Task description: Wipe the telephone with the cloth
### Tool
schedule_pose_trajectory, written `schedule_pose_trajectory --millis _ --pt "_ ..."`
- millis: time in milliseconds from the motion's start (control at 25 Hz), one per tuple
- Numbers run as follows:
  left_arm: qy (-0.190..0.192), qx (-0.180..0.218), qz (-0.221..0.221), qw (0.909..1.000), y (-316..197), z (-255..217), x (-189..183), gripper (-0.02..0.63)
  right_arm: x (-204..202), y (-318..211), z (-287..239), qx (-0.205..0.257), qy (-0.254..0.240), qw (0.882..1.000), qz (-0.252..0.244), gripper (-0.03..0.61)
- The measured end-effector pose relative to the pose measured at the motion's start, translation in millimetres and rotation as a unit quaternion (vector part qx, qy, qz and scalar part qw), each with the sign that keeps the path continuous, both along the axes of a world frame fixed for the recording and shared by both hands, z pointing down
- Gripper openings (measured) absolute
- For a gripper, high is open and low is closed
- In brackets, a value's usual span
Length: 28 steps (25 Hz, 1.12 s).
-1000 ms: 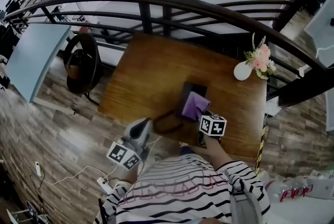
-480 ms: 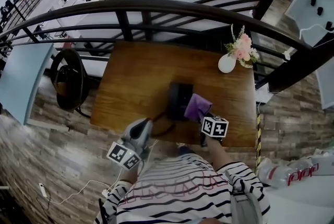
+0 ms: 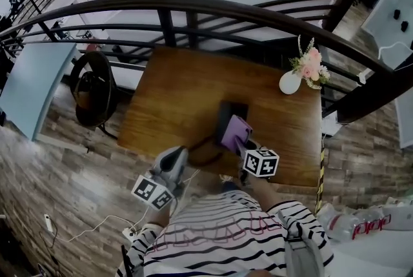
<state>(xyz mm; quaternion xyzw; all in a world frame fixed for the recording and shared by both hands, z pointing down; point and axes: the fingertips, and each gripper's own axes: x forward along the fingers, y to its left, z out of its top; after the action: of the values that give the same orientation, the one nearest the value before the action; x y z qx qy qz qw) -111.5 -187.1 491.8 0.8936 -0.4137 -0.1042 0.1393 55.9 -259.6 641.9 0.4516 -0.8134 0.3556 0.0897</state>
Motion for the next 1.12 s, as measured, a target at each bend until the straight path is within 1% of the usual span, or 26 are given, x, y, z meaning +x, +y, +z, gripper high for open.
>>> schedule_pose_trajectory --millis 120,240,360,480,560,720,920,1120 --pt "-0.003 -0.001 -0.021 0.9998 9 -1 -14 0.002 -33 2 0 0.001 -0.008 0.999 -0.039 0.038" --pt "-0.007 -0.004 -0.041 0.9991 20 -1 -29 0.002 -61 6 9 -0.005 -0.003 0.997 -0.072 0.038" --pt "-0.010 -0.006 -0.059 0.9982 30 -1 -43 0.002 -79 8 24 -0.014 0.009 0.996 -0.088 0.038" --pt "-0.012 -0.010 -0.070 0.9974 36 0 -52 0.002 -82 8 42 -0.028 0.028 0.995 -0.090 0.038" --pt "-0.012 -0.010 -0.071 0.9973 37 1 -54 0.002 -74 9 50 -0.036 0.035 0.996 -0.079 0.038" --pt "-0.011 -0.010 -0.060 0.9981 34 3 -46 0.002 -43 10 60 -0.049 0.042 0.997 -0.046 0.038" --pt "-0.008 -0.012 -0.031 0.9994 22 6 -30 0.002 1 14 67 -0.063 0.053 0.997 0.005 0.038" --pt "-0.005 -0.010 0.003 0.9999 12 6 -11 0.002 35 21 71 -0.069 0.063 0.995 0.039 0.037"
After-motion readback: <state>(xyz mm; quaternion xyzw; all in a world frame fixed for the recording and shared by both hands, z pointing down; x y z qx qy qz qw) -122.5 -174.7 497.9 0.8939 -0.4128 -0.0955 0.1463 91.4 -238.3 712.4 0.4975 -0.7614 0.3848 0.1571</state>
